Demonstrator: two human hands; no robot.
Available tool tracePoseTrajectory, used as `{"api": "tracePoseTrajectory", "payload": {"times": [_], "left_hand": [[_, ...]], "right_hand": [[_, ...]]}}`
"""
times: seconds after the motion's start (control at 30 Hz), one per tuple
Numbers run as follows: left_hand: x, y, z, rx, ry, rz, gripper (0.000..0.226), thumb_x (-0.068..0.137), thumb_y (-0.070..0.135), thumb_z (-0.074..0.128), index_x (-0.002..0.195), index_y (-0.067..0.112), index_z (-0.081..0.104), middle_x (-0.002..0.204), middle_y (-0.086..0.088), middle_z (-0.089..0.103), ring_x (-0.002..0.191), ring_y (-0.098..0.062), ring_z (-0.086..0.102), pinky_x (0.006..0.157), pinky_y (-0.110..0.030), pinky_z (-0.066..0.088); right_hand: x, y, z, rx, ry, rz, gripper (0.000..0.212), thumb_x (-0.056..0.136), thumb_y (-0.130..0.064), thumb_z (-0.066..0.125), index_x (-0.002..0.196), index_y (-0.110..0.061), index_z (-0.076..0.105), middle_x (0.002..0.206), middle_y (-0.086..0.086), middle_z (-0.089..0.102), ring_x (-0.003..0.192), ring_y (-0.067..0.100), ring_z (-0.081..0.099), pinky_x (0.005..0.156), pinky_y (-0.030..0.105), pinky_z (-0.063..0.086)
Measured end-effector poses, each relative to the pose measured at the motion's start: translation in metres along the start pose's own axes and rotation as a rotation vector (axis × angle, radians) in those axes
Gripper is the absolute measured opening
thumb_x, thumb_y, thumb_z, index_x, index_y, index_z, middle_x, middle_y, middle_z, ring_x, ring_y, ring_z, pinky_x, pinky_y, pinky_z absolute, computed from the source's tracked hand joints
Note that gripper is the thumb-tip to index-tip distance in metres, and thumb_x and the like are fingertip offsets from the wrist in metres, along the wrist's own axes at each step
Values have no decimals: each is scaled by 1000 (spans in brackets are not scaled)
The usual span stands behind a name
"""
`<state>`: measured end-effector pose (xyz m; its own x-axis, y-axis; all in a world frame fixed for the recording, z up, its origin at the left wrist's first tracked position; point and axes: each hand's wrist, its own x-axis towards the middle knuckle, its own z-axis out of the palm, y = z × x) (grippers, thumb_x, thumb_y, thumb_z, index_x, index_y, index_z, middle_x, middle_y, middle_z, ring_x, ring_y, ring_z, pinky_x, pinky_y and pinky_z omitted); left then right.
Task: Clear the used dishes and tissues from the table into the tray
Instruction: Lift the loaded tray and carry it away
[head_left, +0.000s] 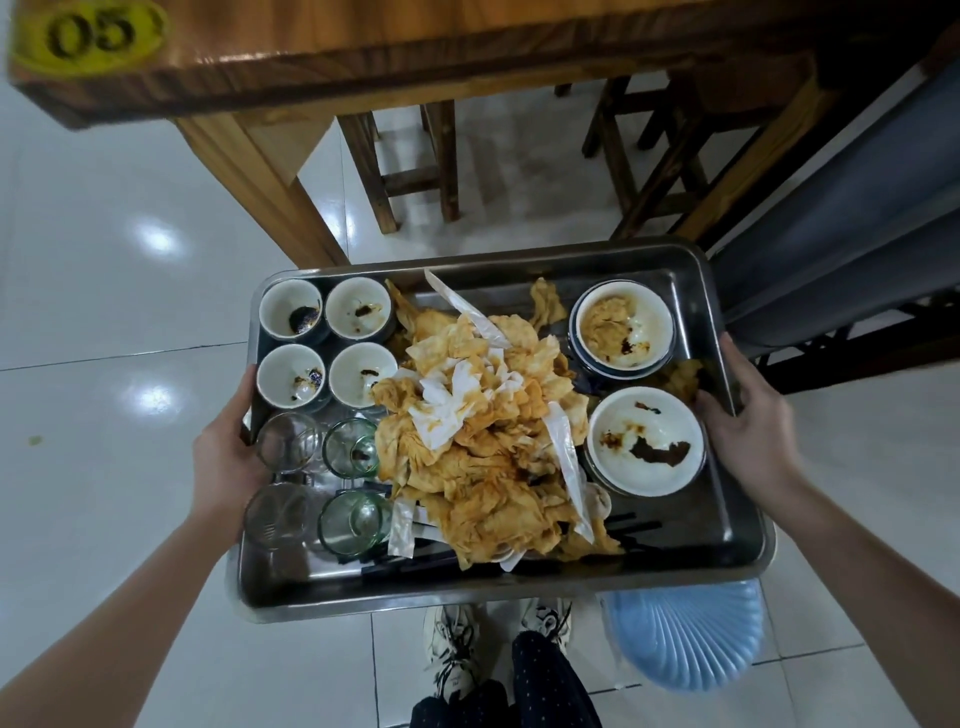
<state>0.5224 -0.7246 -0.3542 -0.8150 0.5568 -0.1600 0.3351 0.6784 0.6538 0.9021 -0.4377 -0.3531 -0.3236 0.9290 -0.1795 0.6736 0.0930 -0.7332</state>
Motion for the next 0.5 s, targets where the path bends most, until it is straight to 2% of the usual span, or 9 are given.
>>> {"api": "tracePoseTrajectory", "payload": {"times": [0.13,0.3,0.4,0.43,0.5], "left_hand": [[-7,19,-37,32,-28,10,70,86,4,64,143,36,39,58,-3,44,52,-20,37,49,-7,34],[-24,48,-92,80,-37,18,73,84,-1,64,145,29,39,65,-11,51,57,-25,39,52,-12,35],[-40,64,-126,98,-42,28,75,80,-6,66,144,25,41,57,-12,49,50,-26,38,47,-9,33],[-44,71,-138,85,-34,35,75,80,-6,66,144,25,41,57,-14,51,50,-25,39,47,-12,34],[-52,83,-162,107,-33,56,74,79,-5,67,143,23,42,59,-16,54,50,-24,38,47,-17,33]], "right_hand": [[-14,-30,-18,-14,0,-10,71,89,-7,61,145,-38,30,132,-17,43,122,0,39,104,28,32],[-42,-74,-47,2,-13,-12,72,89,-7,61,144,-41,28,128,-17,45,119,5,43,104,31,36],[-59,-98,-70,-6,-39,-23,71,89,-8,60,145,-39,29,133,-11,47,124,15,46,107,39,38],[-64,-107,-77,-13,-34,-43,71,89,-8,60,145,-39,29,133,-13,47,124,15,47,106,40,38],[-77,-126,-95,-14,-34,-48,71,89,-8,60,145,-39,30,128,-20,44,121,9,47,105,32,36]]}}
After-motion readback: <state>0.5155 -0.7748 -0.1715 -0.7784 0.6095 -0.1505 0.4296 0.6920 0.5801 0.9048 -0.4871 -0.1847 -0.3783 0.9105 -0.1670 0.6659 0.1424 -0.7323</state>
